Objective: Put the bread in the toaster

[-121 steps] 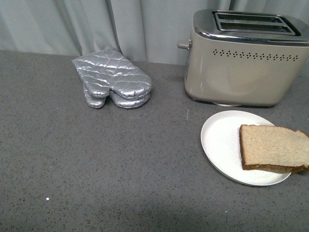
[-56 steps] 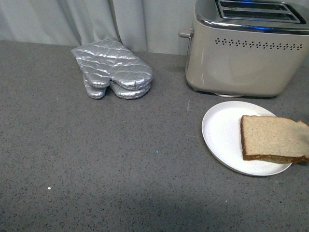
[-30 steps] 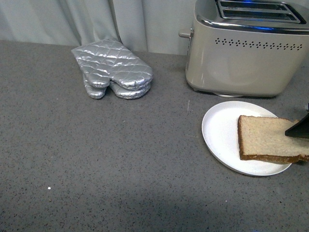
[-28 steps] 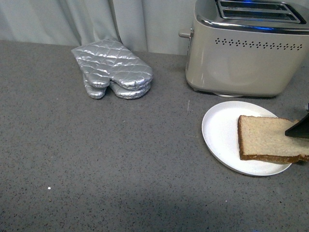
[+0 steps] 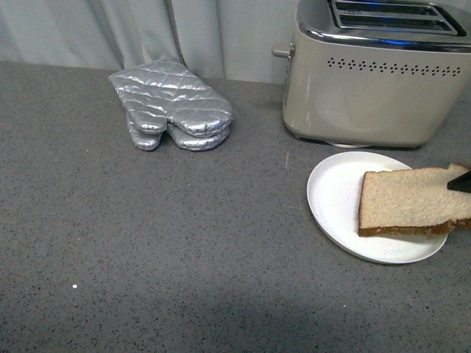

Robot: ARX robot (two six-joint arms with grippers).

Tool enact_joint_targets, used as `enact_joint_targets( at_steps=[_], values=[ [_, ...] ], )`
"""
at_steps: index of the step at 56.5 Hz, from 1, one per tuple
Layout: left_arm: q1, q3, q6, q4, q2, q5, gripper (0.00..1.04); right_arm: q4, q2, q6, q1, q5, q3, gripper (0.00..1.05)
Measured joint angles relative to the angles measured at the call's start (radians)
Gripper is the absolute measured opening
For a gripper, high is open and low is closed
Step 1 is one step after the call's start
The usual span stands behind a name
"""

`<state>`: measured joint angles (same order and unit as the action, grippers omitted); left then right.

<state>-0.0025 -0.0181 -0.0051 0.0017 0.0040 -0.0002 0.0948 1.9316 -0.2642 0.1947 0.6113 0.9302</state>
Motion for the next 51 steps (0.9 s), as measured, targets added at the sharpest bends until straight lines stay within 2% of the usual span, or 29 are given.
enact_joint_targets(
  at_steps=[7,12,21,30,35,39,43,51],
  values=[
    [0.000,0.000,0.000,0.000,0.000,0.000,0.98,-0.050,-0.145,-0.177,-0.046,0.018,-0.049,0.01],
    [0.000,0.000,0.000,0.000,0.000,0.000,0.98,-0.104,-0.297,-0.418,-0.095,-0.043,-0.072,0.01],
    [0.000,0.000,0.000,0.000,0.000,0.000,0.98,-0.156,-0.476,-0.744,-0.169,-0.270,-0.055,0.01],
    [0.000,0.000,0.000,0.000,0.000,0.000,0.98,-0.152,-0.489,-0.956,-0.272,-0.561,0.047,0.01],
    [0.000,0.000,0.000,0.000,0.000,0.000,0.98,-0.147,-0.464,-1.011,-0.304,-0.657,0.086,0.01],
    [0.000,0.000,0.000,0.000,0.000,0.000,0.98,-0.145,-0.433,-1.093,-0.335,-0.784,0.127,0.01],
    [0.000,0.000,0.000,0.000,0.000,0.000,0.98,-0.114,-0.399,-1.148,-0.349,-0.849,0.167,0.01],
    [0.000,0.000,0.000,0.000,0.000,0.000,0.98,-0.037,-0.317,-1.224,-0.376,-0.909,0.242,0.01]
  ],
)
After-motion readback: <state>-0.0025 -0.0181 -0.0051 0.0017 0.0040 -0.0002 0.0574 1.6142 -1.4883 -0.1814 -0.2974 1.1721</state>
